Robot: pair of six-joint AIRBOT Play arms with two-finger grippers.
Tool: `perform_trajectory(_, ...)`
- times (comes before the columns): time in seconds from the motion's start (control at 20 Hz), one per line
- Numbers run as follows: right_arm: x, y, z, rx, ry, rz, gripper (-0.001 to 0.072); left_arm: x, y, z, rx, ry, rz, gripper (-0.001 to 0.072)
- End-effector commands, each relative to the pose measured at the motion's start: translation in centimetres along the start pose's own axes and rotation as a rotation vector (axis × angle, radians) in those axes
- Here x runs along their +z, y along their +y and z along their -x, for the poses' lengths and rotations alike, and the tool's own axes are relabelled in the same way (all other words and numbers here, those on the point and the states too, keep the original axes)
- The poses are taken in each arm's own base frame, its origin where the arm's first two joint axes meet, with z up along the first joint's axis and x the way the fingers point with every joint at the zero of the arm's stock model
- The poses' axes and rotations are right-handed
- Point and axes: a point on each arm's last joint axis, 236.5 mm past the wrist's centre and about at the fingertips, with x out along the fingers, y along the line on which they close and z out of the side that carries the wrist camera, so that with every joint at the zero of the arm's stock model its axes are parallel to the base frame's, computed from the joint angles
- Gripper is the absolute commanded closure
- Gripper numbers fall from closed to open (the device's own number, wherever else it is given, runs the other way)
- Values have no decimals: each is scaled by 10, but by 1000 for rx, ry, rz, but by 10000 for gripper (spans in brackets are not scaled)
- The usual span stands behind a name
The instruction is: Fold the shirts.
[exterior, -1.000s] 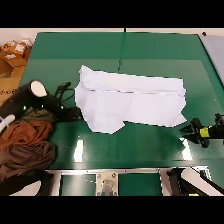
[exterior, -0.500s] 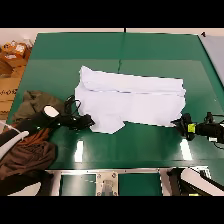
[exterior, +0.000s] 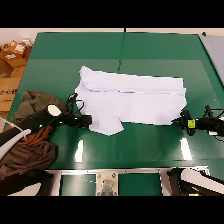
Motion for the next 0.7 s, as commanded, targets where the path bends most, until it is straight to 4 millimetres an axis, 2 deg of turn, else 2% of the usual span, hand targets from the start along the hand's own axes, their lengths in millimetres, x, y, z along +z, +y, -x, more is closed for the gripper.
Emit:
perform_trajectory(0.0,-7,-13,23,-93,54,22,700,-11,-11,26,21,45,-55,690)
perform_trajectory(0.15,-12,-17,36,-124,52,37,700,-34,-11,55,89,96,-129,690)
perform_trajectory(0.3,-25,-23,46,-170,83,22,700,-45,-19,79,133,80,-183,689)
perform_trajectory(0.55,-34,-23,61,-198,77,20,700,-60,-28,93,119,122,-202,689)
perform_trajectory(0.65,-32,-19,65,-192,68,28,700,-53,-34,97,111,104,-220,689)
